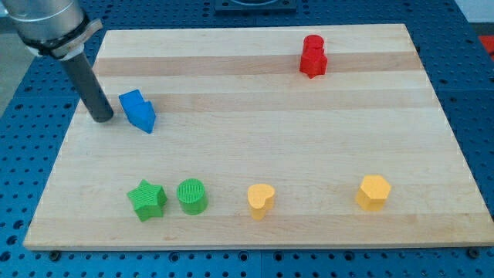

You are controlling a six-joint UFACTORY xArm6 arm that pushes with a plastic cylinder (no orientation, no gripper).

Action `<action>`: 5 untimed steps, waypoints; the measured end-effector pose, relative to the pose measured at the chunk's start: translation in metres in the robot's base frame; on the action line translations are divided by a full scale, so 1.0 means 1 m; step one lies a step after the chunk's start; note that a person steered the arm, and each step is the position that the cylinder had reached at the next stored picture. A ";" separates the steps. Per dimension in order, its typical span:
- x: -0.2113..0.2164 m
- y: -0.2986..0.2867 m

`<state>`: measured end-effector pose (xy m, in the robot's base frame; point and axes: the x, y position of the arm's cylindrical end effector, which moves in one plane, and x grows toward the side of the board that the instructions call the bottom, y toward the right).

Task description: Move the blue cube towards the center

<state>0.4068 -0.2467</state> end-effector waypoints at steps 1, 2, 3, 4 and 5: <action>-0.009 0.028; -0.012 0.068; -0.013 0.100; -0.013 0.127; -0.021 0.133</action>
